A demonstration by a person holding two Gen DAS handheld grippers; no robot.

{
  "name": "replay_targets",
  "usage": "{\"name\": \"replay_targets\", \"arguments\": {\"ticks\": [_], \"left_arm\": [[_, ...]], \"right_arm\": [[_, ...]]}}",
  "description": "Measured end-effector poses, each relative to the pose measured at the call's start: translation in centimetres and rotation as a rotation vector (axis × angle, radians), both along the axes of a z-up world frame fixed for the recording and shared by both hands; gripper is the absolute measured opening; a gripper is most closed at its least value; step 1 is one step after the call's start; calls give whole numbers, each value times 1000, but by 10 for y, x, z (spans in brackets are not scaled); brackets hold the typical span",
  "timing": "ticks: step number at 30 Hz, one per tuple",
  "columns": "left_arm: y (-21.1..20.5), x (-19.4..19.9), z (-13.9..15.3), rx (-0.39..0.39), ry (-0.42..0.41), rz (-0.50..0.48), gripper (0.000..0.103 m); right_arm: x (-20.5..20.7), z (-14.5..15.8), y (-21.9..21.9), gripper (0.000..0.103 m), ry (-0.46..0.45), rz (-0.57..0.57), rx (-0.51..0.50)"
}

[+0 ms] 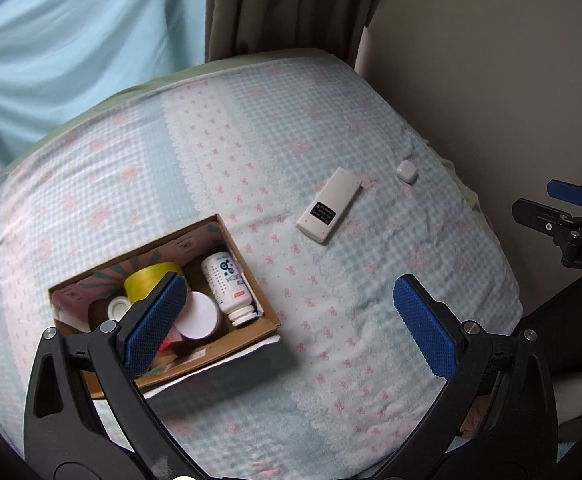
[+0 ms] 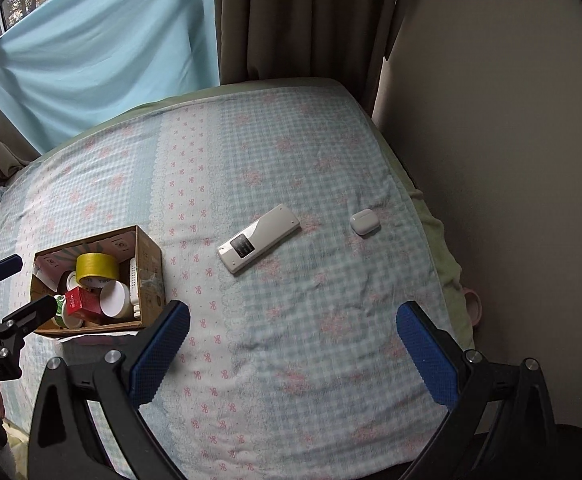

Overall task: Organize rigid objects
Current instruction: 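Lift both tools away from the box toward the remote and earbud case, then grasp the white remote with the left tool while the right tool grasps the earbud case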

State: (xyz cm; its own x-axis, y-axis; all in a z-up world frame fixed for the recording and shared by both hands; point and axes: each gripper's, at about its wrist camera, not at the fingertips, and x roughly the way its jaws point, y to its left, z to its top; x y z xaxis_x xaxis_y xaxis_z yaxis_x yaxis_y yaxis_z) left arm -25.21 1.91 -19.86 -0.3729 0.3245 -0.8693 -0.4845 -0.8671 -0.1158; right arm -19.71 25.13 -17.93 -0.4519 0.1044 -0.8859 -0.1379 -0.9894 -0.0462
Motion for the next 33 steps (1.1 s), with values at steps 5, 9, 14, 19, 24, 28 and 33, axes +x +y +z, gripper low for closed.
{"name": "replay_targets", "arguments": {"ticks": [5, 9, 14, 19, 24, 28, 33], "left_arm": [[50, -24, -15, -51, -23, -67, 103], [88, -45, -36, -86, -50, -130, 103], [136, -69, -72, -156, -75, -218, 103], [174, -94, -119, -208, -126, -285, 103], [203, -118, -176, -247, -151, -345, 103], [220, -136, -215, -266, -172, -390, 101], [231, -147, -251, -320, -196, -456, 97]], "right_arm": [[-20, -7, 44, 103, 9, 2, -27], [-44, -27, 76, 103, 7, 28, -58], [-75, -70, 106, 103, -19, 55, -47], [-100, -113, 134, 103, -30, 70, -64], [-124, -157, 157, 103, -35, 127, -75], [-142, -194, 167, 97, -44, 197, -54], [-161, -233, 174, 92, -67, 254, -53]]}}
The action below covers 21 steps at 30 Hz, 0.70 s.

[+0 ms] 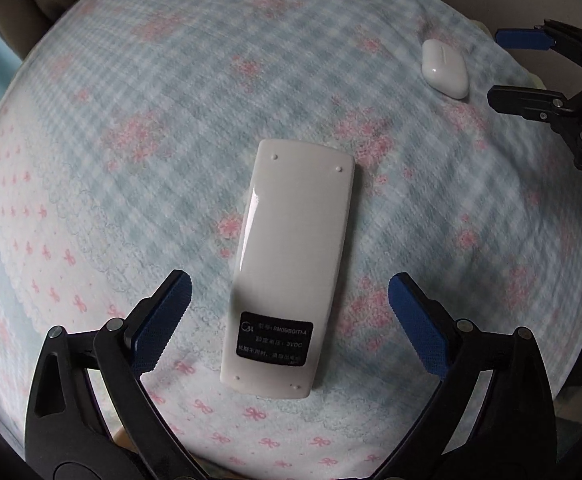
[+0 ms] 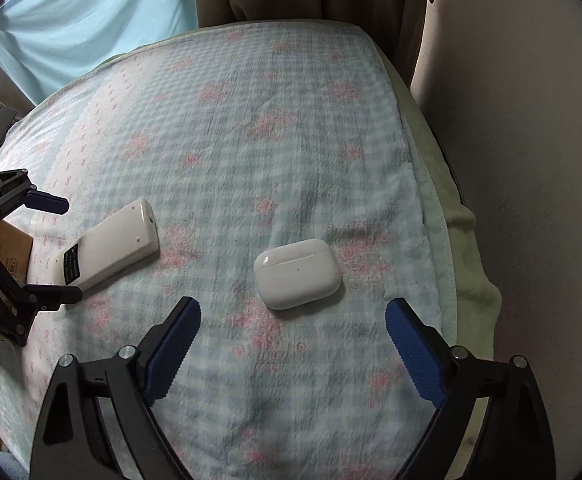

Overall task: Organize rigid objects
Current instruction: 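Grasp the white remote with the left tool while the right tool grasps the earbud case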

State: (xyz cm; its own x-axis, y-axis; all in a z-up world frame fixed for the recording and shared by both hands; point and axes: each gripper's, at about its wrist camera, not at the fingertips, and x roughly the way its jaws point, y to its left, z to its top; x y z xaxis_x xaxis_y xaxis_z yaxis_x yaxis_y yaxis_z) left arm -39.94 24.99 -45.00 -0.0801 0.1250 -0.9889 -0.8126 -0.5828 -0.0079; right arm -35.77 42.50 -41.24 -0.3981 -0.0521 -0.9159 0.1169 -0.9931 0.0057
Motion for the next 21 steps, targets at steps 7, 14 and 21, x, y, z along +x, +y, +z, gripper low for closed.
{"name": "replay_targets", "arguments": {"ticks": [7, 14, 21], "left_arm": [[12, -1, -18, -29, -23, -77, 83], [21, -1, -18, -51, -27, -85, 63], [18, -1, -13, -45, -33, -51, 57]], "right_arm": [[-15, -33, 4, 87, -18, 50, -5], [-23, -42, 5, 74, -23, 66, 1], [-22, -35, 8, 57, -21, 55, -8]]}}
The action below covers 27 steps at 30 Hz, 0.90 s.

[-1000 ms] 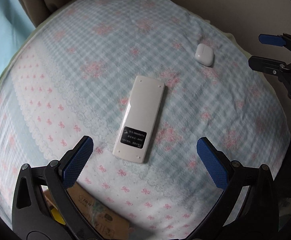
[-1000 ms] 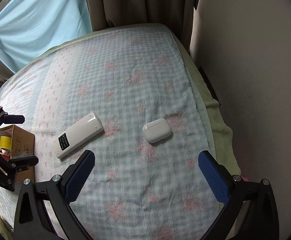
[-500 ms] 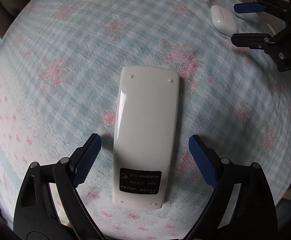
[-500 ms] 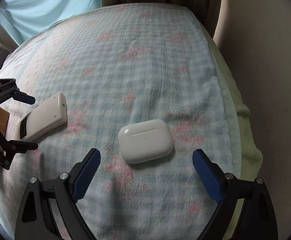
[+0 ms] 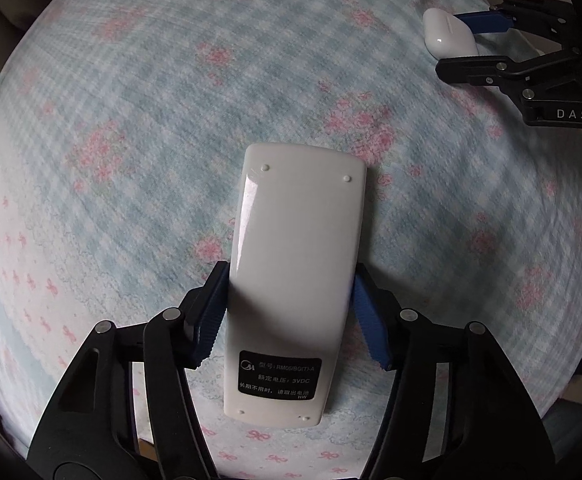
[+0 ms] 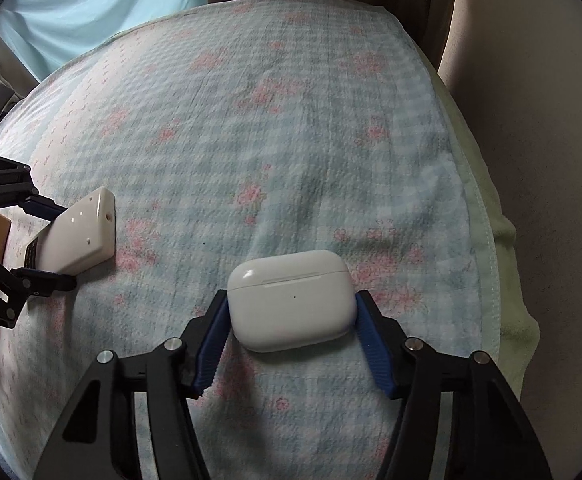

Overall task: Organize rigid objects
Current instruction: 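Grasp the white remote with the left tool while the right tool grasps the earbud case, then carry the white remote and earbud case into the cardboard box and release both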

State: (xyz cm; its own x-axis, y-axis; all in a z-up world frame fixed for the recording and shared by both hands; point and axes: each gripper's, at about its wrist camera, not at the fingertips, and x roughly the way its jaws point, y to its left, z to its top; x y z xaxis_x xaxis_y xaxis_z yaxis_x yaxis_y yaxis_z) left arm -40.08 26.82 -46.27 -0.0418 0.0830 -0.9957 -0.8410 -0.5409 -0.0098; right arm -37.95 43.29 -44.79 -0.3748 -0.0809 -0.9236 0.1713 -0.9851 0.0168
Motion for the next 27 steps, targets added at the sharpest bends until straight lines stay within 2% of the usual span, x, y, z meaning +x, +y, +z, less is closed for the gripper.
{"name": "replay_targets", "arguments": {"ticks": [4, 10, 17, 27], "left_arm": [[-4, -2, 5, 23, -24, 37, 56], [-21, -15, 25, 107, -92, 181, 56], [-41, -15, 68, 176, -70, 243, 55], [-91, 2, 125, 302, -47, 375, 54]], "right_arm": [[0, 4, 0, 57, -1, -8, -6], [4, 19, 0, 57, -7, -62, -49], [11, 51, -13, 56, 14, -102, -92], [21, 116, -55, 56, 72, -64, -89]]}}
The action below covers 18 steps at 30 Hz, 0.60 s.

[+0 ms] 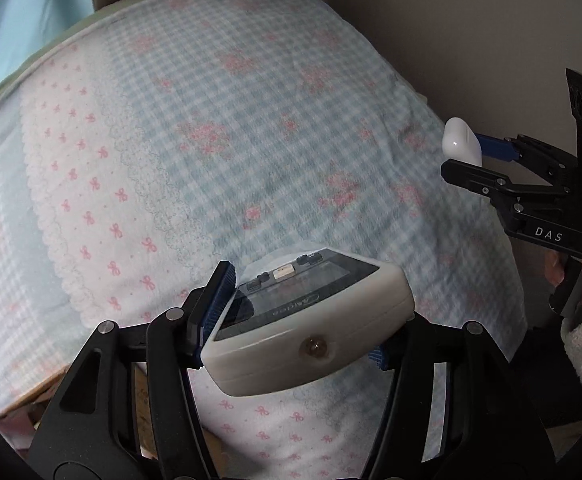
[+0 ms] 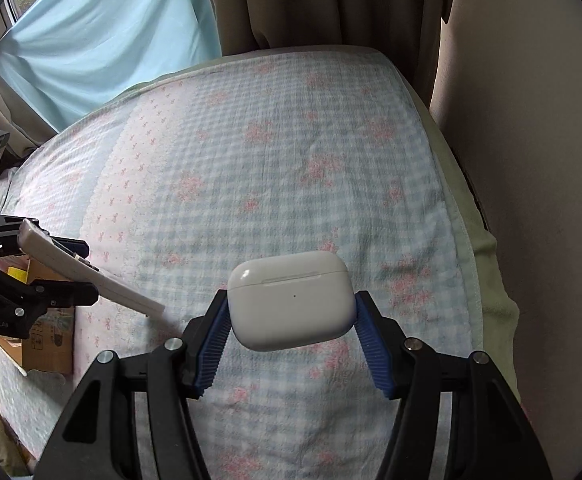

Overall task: Organize rigid objects
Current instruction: 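Carry the white remote and earbud case into the cardboard box and release both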

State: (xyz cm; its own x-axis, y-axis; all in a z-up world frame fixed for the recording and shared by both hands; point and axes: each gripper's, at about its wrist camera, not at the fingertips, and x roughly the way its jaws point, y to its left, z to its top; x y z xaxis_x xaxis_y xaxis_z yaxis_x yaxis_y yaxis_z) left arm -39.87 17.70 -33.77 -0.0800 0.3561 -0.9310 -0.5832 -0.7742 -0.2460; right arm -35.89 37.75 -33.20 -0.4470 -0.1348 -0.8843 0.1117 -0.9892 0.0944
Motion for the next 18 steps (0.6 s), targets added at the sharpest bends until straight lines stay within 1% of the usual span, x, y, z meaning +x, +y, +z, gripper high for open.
{"name": "replay_targets", "arguments": {"ticks": [4, 7, 12, 15, 18], "left_arm": [[-35, 12, 32, 49, 24, 61, 54], [-72, 23, 61, 84, 43, 114, 54], [-143, 48, 103, 112, 90, 202, 54], [-190, 61, 122, 118, 106, 261, 54], [-236, 74, 133, 114, 125, 318, 54]], "right_arm": [[9, 33, -31, 56, 32, 34, 3], [18, 58, -58, 56, 59, 66, 0], [40, 98, -118, 57, 97, 139, -10], [58, 115, -160, 56, 113, 198, -17], [73, 123, -203, 56, 118, 251, -30]]}}
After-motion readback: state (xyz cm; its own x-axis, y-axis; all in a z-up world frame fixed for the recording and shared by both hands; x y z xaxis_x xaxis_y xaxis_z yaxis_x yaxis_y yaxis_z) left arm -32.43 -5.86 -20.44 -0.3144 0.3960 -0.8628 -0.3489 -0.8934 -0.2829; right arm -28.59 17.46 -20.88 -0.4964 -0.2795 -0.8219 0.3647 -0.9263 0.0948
